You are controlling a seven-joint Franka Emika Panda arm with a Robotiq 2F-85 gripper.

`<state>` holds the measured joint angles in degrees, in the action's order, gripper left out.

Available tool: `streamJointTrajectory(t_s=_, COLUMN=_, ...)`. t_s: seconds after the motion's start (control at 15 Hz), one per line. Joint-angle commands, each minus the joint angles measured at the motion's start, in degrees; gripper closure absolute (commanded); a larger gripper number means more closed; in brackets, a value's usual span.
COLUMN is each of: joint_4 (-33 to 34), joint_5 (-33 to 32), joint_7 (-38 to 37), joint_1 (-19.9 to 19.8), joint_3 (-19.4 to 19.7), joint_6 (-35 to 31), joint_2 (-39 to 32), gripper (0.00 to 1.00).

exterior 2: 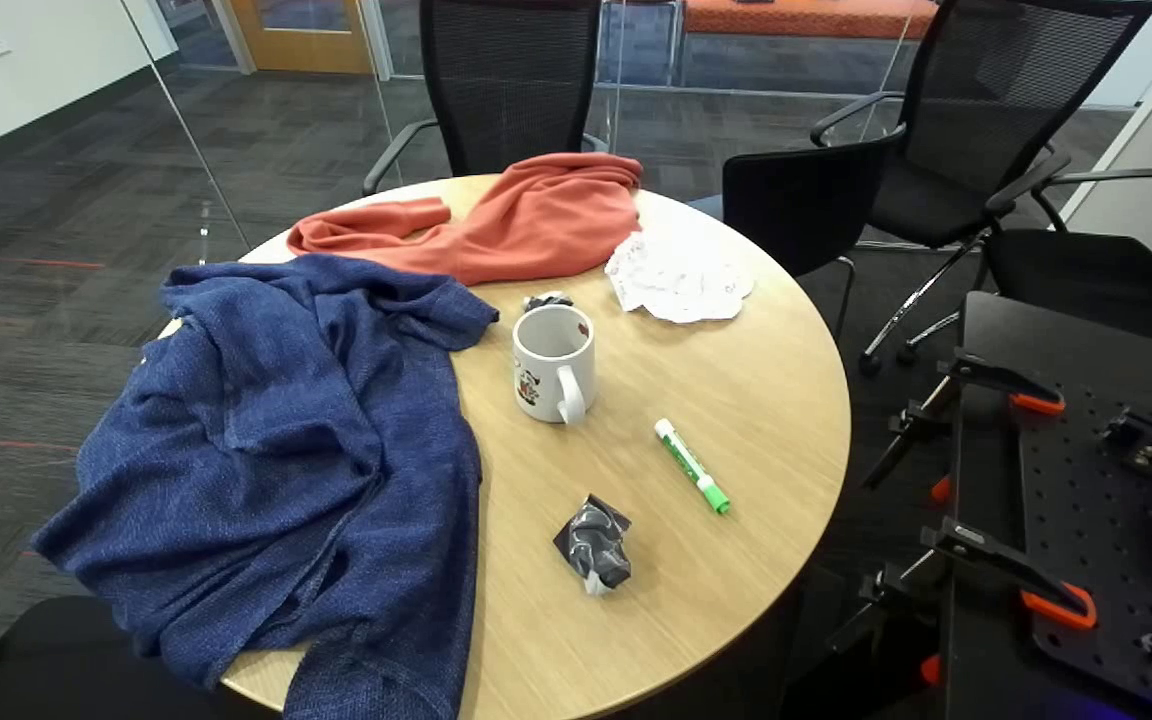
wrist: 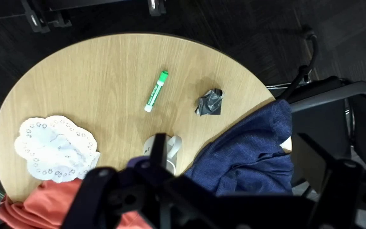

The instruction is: Move the cop to the right side of the table

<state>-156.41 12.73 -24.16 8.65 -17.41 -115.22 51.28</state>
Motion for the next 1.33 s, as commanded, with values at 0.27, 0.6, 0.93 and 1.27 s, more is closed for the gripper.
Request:
streamJointTrajectory(t_s=0.27, joint_4=4.26, joint_5=-4.1, joint_7=-0.27, joint_1=-5.54, joint_3=0.04, joint_6=-4.35, joint_2=-8.48, gripper=0.0)
streamJointTrajectory(t_s=0.6, joint_4=6.76, joint_5=-8.13, joint_7=-1.75, joint_1=-9.29, joint_3=-0.06, joint_6=-13.27, joint_2=-19.31, gripper=0.0)
streamJointTrajectory(t_s=0.93, joint_4=10.02, joint_5=-13.8, joint_7=-4.32, joint_1=-12.49, joint_3=1.0, joint_6=-20.27, joint_2=-30.5, gripper=0.0)
streamJointTrajectory(t_s=1.27, joint_4=10.32, joint_5=-15.77, joint_7=-5.49, joint_1=-11.15, joint_3=3.94, joint_6=-20.74, joint_2=-33.68, gripper=0.0)
